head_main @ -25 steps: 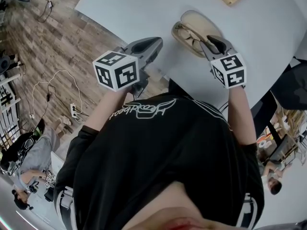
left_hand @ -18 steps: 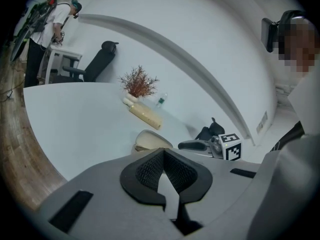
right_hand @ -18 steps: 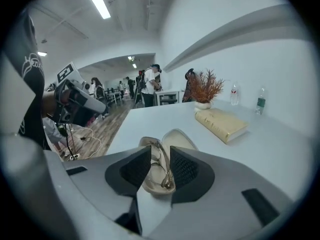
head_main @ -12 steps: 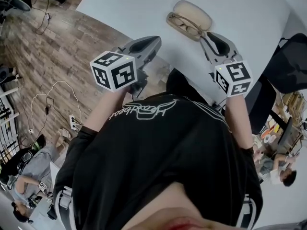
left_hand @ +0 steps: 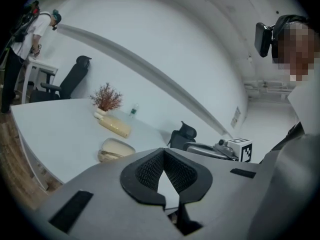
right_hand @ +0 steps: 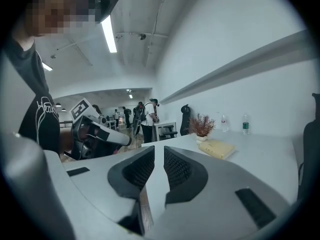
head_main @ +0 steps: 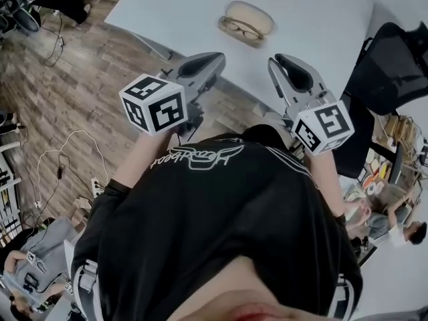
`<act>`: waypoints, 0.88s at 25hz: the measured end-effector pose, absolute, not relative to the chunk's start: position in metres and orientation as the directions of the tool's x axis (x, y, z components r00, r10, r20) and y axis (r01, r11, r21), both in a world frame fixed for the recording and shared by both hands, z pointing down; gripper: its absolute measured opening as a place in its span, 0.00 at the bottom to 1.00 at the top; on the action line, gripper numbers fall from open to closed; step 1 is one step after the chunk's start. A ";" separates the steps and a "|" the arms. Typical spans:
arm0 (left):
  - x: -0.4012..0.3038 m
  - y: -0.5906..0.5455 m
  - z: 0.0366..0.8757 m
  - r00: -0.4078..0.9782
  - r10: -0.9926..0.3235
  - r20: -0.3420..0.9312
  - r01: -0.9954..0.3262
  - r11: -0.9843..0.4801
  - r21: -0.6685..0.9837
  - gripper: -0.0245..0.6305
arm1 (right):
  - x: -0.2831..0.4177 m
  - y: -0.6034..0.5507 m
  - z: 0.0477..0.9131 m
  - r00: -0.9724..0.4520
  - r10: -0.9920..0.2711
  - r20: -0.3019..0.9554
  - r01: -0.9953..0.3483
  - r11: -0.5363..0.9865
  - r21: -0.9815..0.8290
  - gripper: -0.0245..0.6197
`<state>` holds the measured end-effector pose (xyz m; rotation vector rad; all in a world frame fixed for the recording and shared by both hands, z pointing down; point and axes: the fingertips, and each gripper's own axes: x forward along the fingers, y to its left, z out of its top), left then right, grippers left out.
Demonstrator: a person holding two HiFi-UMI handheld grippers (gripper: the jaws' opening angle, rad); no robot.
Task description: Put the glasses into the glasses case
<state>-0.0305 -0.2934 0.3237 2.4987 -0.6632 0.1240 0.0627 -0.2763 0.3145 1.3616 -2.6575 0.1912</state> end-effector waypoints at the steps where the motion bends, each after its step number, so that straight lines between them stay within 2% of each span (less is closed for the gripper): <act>1: -0.030 -0.288 0.318 0.876 -0.433 0.214 -0.481 -0.735 0.478 0.05 | 0.061 -0.271 0.311 -0.583 -0.791 0.186 -0.809 0.585 -0.049 0.12; 6: -0.024 -0.261 0.299 0.873 -0.450 0.189 -0.484 -0.751 0.450 0.04 | 0.060 -0.243 0.298 -0.628 -0.761 0.159 -0.778 0.620 -0.103 0.09; 15: 0.022 -0.195 0.296 0.861 -0.460 0.216 -0.506 -0.734 0.453 0.04 | 0.103 -0.176 0.301 -0.690 -0.706 0.157 -0.722 0.657 -0.218 0.07; 22: 0.045 -0.136 0.294 0.853 -0.483 0.196 -0.517 -0.737 0.434 0.05 | 0.127 -0.120 0.307 -0.687 -0.712 0.146 -0.722 0.646 -0.247 0.06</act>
